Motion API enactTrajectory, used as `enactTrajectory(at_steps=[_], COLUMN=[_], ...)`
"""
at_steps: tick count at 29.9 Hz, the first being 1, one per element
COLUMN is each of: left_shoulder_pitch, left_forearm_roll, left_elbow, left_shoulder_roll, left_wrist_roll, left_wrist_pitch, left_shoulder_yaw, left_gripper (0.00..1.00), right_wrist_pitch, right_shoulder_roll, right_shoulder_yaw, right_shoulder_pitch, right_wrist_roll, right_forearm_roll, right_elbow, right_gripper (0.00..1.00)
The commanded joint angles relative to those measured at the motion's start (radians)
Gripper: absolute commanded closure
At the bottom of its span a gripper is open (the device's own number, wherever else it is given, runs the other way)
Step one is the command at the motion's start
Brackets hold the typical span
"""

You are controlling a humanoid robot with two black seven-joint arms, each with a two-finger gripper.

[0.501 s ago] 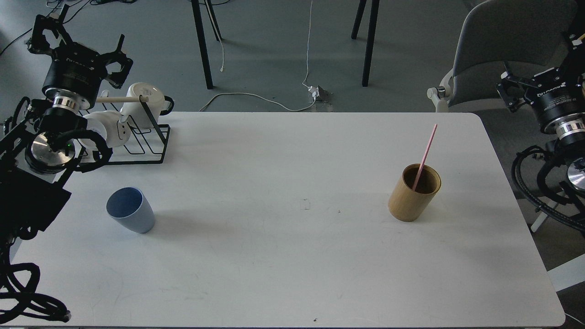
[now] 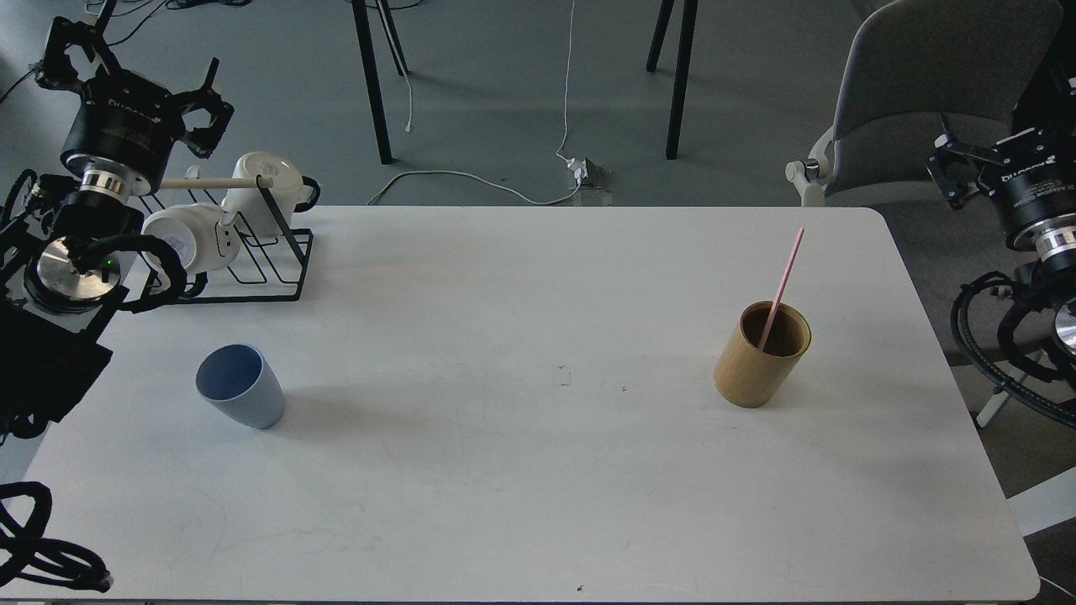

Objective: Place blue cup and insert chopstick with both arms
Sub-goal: 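Move the left gripper down toward the light blue cup, then close the left gripper around the light blue cup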

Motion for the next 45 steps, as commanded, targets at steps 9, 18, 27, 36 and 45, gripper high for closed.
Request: enactTrajectory(at_steps=[9, 18, 27, 36, 45], left_shoulder_pitch=[-0.018, 0.056, 0.091, 0.096, 0.099], left_forearm_roll=[0.773, 1.250, 1.512, 1.834, 1.916], left_elbow=[-0.330, -0.625, -0.769, -0.772, -0.670], left_shoulder_roll=[0.261, 0.419, 0.572, 0.566, 0.574], left_wrist_roll=[-0.015, -0.012, -0.009, -0.015, -0.047], left_wrist_pitch=[0.000, 0.000, 0.000, 0.000, 0.090], left_shoulder_yaw=[0.039, 0.065, 0.202, 0.323, 0.453], left_gripper=[0.01, 0.02, 0.04, 0.04, 0.04], right_wrist_pitch=[0.000, 0.000, 0.000, 0.000, 0.000], right_shoulder_roll=[0.000, 0.012, 0.013, 0.012, 0.001], right_shoulder_yaw=[0.024, 0.024, 0.059, 0.059, 0.059], right_shoulder_pitch=[-0.003, 0.005, 0.004, 0.005, -0.003], right_wrist_roll=[-0.001, -0.001, -0.001, -0.001, 0.001], right_forearm_roll=[0.000, 0.000, 0.000, 0.000, 0.000], right_elbow=[0.006, 0.009, 0.003, -0.002, -0.028], right_gripper=[0.00, 0.00, 0.00, 0.00, 0.00])
